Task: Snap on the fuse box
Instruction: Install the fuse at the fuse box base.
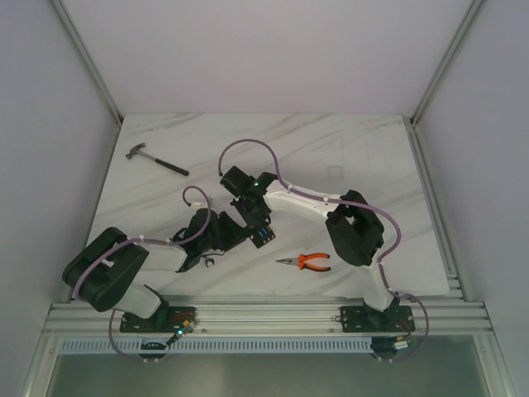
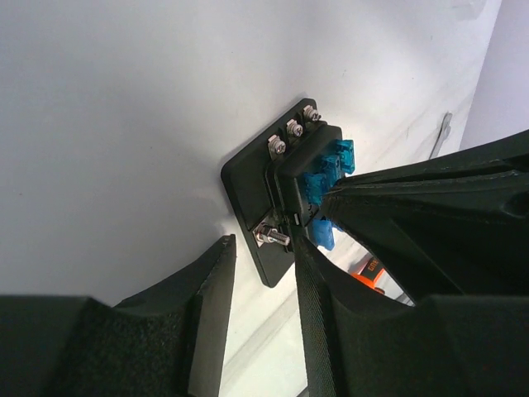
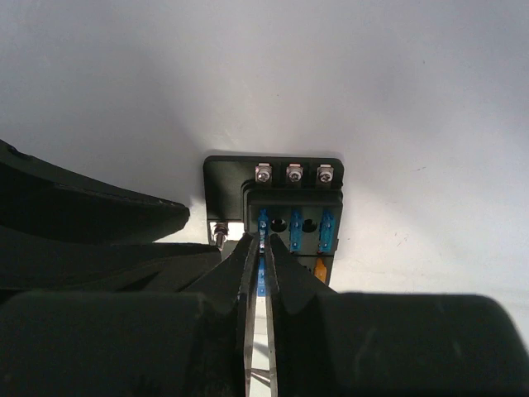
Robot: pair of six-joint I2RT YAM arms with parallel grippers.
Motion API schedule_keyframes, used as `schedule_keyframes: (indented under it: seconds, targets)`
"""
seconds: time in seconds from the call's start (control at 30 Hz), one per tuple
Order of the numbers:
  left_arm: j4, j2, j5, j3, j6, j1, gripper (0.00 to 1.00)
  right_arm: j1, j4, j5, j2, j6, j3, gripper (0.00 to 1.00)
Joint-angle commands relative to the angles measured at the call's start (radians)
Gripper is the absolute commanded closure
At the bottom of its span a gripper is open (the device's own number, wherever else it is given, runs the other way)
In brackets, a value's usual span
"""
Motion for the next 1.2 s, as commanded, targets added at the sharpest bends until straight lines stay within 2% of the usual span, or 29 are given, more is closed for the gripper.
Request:
schedule_keyframes:
  seconds: [0.0, 0.7, 0.97, 1.17]
  targets:
    - [-0.005, 0.029, 0.012, 0.023, 0.001, -0.004, 0.57, -0.005, 0.003, -0.005, -0.001, 0.0, -0.018, 0.88]
    - [0.013, 0.089, 0.019, 0.028, -0.012, -0.004, 0.7, 0.001, -0.052, -0.03, 0.077, -0.023, -0.029, 1.0]
    - [0.01, 0.089, 0.012, 0.023, -0.017, -0.003, 0.73, 0.004, -0.069, -0.025, 0.073, -0.035, -0.062, 1.0]
    - [0.009, 0.085, 0.011, 0.019, -0.021, -0.003, 0.74, 0.003, -0.063, 0.005, 0.134, -0.038, -0.041, 1.0]
